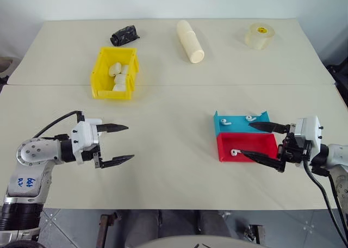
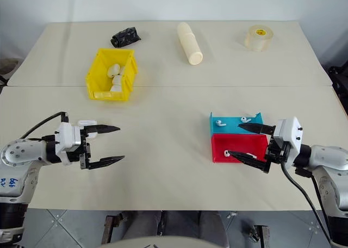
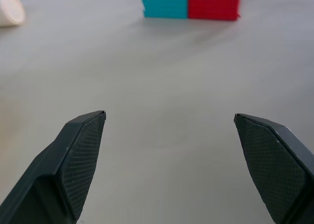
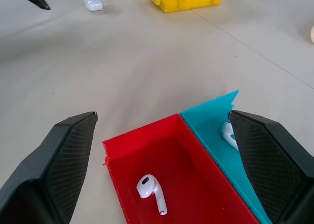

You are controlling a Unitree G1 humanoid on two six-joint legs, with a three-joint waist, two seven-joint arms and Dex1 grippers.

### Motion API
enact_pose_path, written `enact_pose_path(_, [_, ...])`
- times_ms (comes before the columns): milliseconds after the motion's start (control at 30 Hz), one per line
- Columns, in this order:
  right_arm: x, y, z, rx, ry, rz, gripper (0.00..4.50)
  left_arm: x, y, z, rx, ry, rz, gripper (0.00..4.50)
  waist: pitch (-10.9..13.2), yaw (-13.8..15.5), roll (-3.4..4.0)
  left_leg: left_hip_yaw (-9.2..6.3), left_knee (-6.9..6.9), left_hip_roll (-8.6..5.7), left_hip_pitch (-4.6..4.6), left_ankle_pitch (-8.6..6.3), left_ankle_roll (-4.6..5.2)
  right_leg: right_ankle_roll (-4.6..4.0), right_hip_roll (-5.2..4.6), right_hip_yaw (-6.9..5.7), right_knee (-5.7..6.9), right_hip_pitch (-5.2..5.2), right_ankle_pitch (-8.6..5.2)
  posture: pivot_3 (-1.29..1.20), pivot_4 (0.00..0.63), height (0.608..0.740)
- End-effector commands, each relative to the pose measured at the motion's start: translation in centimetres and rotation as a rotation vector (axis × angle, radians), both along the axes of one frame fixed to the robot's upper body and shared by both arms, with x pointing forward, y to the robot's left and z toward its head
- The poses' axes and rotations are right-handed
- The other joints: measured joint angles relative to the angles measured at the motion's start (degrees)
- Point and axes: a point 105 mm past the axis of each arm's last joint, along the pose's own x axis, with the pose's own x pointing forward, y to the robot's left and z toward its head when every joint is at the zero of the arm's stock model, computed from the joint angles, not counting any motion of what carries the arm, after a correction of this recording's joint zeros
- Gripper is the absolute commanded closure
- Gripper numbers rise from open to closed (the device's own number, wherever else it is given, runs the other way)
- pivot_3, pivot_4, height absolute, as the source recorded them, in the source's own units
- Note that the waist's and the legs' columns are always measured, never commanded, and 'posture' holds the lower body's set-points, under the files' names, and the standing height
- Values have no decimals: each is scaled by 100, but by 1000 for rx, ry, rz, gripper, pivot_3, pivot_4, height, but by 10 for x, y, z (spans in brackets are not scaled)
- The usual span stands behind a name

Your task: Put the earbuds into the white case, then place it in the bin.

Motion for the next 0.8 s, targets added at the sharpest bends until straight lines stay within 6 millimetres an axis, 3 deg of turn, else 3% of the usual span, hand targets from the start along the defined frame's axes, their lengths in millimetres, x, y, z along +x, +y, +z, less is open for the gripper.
enact_pose_path(33, [-4,9,0,0,-10,53,0,5,6,11,-3,-80,75,37,0,0,0,0,0,0,0,0,0,0,0,0,1,0,0,0,150,740])
enact_pose_path(233, [-4,30,2,66,-53,111,0,-10,26,11,-133,-22,267,37,1,-37,-2,2,-4,4,1,0,0,0,0,3,2,-5,0,0,150,740])
enact_pose_path(367, [-6,51,4,86,-95,184,0,-16,55,14,-151,-110,567,37,3,-9,-6,1,-2,8,0,0,-1,0,-3,5,4,-7,0,0,150,740])
enact_pose_path(467, [-10,67,2,84,-132,253,0,-27,81,2,-180,-89,803,37,3,16,-7,-2,4,3,1,0,-1,0,-3,3,5,-2,0,0,150,740])
enact_pose_path(567, [-13,76,3,78,-199,301,0,-46,104,-22,-212,20,1005,37,2,11,-10,-3,1,-1,0,-1,-1,0,-6,3,1,-1,0,0,150,740])
enact_pose_path(700, [-11,76,4,62,-224,310,0,-51,107,-34,-211,123,1102,37,7,75,-27,-8,3,-5,-1,-2,1,0,-9,-3,1,1,0,0,150,740])
enact_pose_path(800, [-9,70,2,43,-206,300,0,-40,90,-14,-206,110,1047,37,1,146,-38,-10,7,-4,3,0,0,0,-8,-3,3,5,0,0,150,740])
